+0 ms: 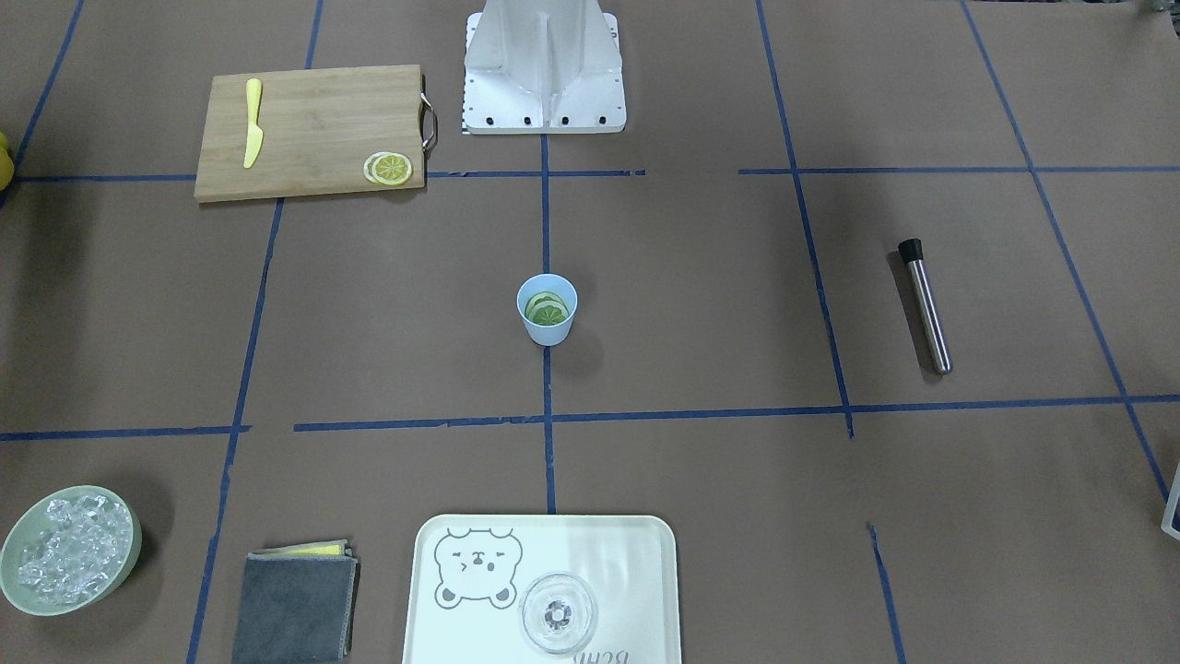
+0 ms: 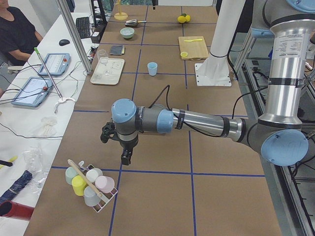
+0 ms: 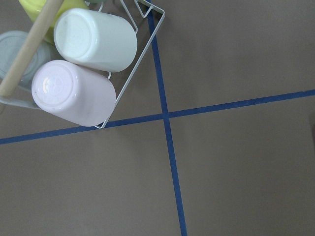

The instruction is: Squeeze lemon into cup

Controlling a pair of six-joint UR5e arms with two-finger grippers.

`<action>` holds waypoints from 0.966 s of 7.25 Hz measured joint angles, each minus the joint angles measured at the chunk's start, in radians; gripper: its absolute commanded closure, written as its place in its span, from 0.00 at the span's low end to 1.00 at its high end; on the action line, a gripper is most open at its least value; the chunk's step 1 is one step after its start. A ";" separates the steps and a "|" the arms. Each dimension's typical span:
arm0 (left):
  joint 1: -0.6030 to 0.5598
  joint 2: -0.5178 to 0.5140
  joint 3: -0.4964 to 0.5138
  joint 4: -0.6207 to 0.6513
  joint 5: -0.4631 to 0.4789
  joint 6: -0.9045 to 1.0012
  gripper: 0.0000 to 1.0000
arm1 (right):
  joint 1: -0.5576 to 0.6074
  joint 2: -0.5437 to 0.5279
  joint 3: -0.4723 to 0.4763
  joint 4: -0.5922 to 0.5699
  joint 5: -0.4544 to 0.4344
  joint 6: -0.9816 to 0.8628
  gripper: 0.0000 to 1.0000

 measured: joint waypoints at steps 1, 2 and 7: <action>0.000 0.003 -0.010 0.000 -0.001 0.001 0.00 | 0.000 -0.001 0.001 0.003 0.000 -0.001 0.00; 0.000 0.004 -0.021 -0.001 0.001 0.001 0.00 | 0.000 -0.002 -0.002 0.015 -0.001 -0.001 0.00; 0.002 0.039 -0.009 -0.019 0.009 0.009 0.00 | 0.000 -0.012 -0.007 0.043 0.000 0.003 0.00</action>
